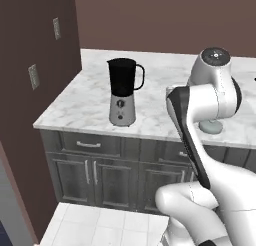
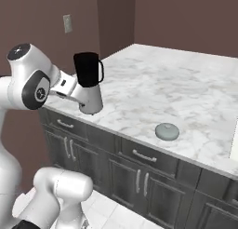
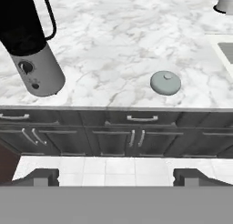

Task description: Grab the onion and lemon wedge from the fridge, place them in the blender, close the lid, and turn on the blender to create a marinade.

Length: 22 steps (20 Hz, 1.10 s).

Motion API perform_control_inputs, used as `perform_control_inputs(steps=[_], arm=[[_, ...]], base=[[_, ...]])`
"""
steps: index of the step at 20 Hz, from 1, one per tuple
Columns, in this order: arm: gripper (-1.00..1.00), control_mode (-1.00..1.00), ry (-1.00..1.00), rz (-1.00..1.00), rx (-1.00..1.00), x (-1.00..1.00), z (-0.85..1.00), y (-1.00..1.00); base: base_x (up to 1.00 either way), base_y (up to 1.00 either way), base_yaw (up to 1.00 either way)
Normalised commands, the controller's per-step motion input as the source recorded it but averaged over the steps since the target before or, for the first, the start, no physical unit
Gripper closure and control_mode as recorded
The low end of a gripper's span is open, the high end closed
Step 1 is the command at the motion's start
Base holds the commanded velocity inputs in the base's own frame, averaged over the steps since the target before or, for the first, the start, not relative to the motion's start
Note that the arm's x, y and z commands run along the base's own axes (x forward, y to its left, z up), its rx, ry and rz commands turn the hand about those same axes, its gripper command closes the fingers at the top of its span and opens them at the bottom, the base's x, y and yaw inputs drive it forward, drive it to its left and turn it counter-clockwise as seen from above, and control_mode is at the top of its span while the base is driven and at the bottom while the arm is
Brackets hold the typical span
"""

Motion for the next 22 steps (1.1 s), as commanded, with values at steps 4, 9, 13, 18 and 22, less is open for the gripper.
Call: perform_control_inputs(steps=[4,9,13,18,22], arm=[[-1.0,1.0,0.0,0.0,0.0,0.0,0.0,0.0],[-1.0,1.0,0.0,0.0,0.0,0.0,0.0,0.0],[-1.0,1.0,0.0,0.0,0.0,0.0,0.0,0.0],[-1.0,1.0,0.0,0.0,0.0,0.0,0.0,0.0],[-1.0,1.0,0.0,0.0,0.0,0.0,0.0,0.0]], base=[[-1.0,-0.83,-0.18],[-0.66,-0.99,-0.32],[-0.3,-1.0,-0.45],[0.0,-0.73,-0.62],[0.02,-0.44,-0.75]])
